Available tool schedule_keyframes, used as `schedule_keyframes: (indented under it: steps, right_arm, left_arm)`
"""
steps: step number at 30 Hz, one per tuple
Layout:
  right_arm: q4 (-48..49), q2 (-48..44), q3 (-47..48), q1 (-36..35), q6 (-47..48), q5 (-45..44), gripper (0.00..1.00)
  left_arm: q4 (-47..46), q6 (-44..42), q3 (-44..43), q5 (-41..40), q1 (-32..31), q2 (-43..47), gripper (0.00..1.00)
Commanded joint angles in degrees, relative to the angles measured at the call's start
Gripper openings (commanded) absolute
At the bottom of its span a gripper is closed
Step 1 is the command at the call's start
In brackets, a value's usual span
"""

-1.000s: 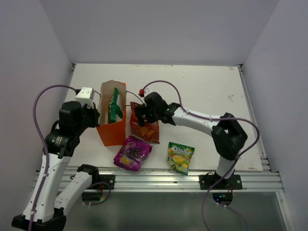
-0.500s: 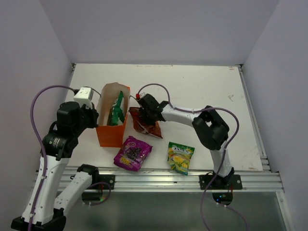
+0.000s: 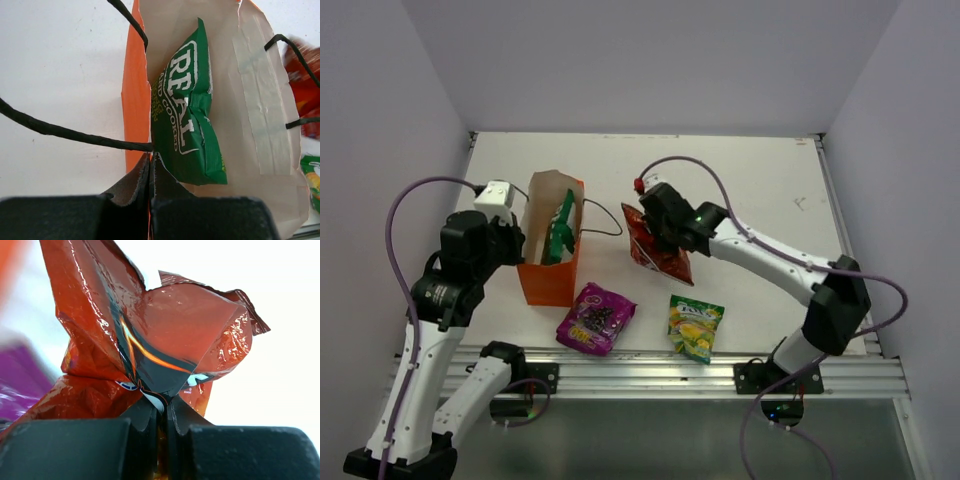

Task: Place the snacks into the paper bag

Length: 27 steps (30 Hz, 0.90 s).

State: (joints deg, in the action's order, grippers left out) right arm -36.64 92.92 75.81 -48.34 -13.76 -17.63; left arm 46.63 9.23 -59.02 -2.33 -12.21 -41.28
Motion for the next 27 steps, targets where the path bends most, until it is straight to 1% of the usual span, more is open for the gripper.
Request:
schedule_keyframes:
  steps: [1, 2, 3, 5, 6, 7, 8, 9, 11, 12, 13, 14, 15, 20, 26, 27]
  right_arm:
    - [-8.1, -7.9, 14.3, 0.1, 3.8, -9.4, 0.00]
    - [-9.0, -7.9, 17.1, 0.1, 4.4, -10.0, 0.00]
    - [-9.0, -7.7, 22.2, 0.1, 4.7, -9.5, 0.00]
    - [-7.8, -6.6, 26.7, 0.1, 4.2, -7.6, 0.00]
    - [-4.5, -6.2, 29.5, 0.1, 3.0, -3.9, 0.00]
    - [-2.2, -5.6, 30.2, 0.1, 2.2, -2.0, 0.00]
    - [2.8, -5.0, 30.7, 0.1, 1.2, 0.5, 0.00]
    - [5.5, -4.4, 31.3, 0.1, -1.4, 4.9, 0.00]
    - [10.3, -1.9, 31.9, 0.1, -4.9, 10.0, 0.00]
    - [15.3, -0.9, 32.2, 0.1, -8.6, 12.3, 0.00]
    - [17.5, 0.2, 32.6, -0.1, -10.6, 16.6, 0.00]
    - [21.4, 2.2, 32.9, -0.8, -12.1, 17.4, 0.00]
    - [22.7, 3.4, 34.4, -1.3, -13.6, 18.8, 0.00]
    - [26.3, 9.8, 41.2, -5.6, -15.5, 21.7, 0.00]
    - [26.0, 17.7, 52.3, -9.3, -15.9, 22.6, 0.00]
    - [25.4, 19.0, 55.3, -9.7, -16.5, 23.2, 0.00]
  left_arm:
    - [-4.5, 0.3, 1.9, -2.8, -0.4, 0.1, 0.00]
    - [-4.6, 0.8, 2.5, -4.0, -0.4, 0.1, 0.00]
    - [-4.5, 1.5, 2.6, -5.0, -0.4, 0.0, 0.00]
    - [-4.4, 2.1, 2.7, -7.6, -0.4, 0.0, 0.00]
    - [-4.4, 2.5, 2.8, -8.2, -0.4, 0.0, 0.00]
    - [-4.5, 2.5, 2.9, -9.2, -0.4, 0.1, 0.00]
    - [-4.6, 2.6, 2.9, -9.6, -0.4, 0.2, 0.00]
    - [-4.7, 3.0, 3.0, -10.0, -0.4, 0.2, 0.00]
    - [-4.7, 3.5, 3.0, -10.9, -0.4, 0.2, 0.00]
    - [-4.6, 4.0, 2.9, -11.2, -0.4, 0.2, 0.00]
    - [-4.6, 4.2, 2.8, -11.6, -0.4, 0.3, 0.00]
    - [-4.6, 4.5, 2.8, -11.8, -0.4, 0.4, 0.00]
    - [-4.6, 4.7, 2.8, -12.0, -0.4, 0.5, 0.00]
    - [-4.5, 5.4, 2.9, -12.1, -0.4, 0.8, 0.00]
    - [-4.4, 6.0, 2.8, -11.8, -0.4, 1.2, 0.00]
    - [-4.4, 6.0, 2.8, -11.8, -0.4, 1.2, 0.00]
